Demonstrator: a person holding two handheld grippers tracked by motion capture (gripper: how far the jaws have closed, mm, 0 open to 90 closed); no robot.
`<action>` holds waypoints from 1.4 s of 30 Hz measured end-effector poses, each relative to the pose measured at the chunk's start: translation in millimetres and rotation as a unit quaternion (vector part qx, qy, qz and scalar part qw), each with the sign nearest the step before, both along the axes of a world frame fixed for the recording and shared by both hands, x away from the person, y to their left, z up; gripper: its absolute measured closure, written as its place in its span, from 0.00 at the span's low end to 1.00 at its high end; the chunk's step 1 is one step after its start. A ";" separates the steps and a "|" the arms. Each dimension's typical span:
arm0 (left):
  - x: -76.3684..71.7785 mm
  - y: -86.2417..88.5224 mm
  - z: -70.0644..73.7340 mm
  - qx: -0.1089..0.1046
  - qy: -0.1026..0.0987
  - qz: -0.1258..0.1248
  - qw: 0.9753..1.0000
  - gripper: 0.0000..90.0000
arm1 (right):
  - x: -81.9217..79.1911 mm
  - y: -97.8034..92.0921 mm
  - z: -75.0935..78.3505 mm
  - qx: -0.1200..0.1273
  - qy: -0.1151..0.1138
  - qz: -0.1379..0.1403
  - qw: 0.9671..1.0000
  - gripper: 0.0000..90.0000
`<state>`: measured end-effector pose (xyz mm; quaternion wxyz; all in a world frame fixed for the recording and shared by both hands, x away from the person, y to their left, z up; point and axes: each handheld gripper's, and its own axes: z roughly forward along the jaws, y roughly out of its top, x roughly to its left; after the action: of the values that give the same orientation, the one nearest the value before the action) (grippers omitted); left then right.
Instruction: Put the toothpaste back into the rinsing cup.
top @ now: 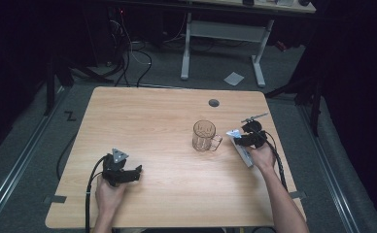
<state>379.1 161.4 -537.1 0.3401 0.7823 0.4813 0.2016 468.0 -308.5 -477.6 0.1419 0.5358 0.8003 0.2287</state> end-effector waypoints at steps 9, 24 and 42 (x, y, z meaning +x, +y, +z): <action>-0.2 0.1 0.0 0.000 -0.001 0.002 1.000 0.17 | -5.6 -5.5 8.2 0.017 -0.015 0.003 1.000 0.75; -0.3 0.2 0.0 -0.001 -0.002 0.003 1.000 0.17 | -23.8 -14.7 27.0 0.044 -0.053 0.013 0.998 0.79; -0.4 0.2 0.0 -0.001 -0.002 0.003 1.000 0.17 | -43.4 -19.7 44.5 0.075 -0.108 0.026 0.991 0.82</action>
<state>378.7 161.6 -537.2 0.3413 0.7803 0.4830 0.2036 424.6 -328.1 -433.2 0.1814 0.4963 0.7743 0.3481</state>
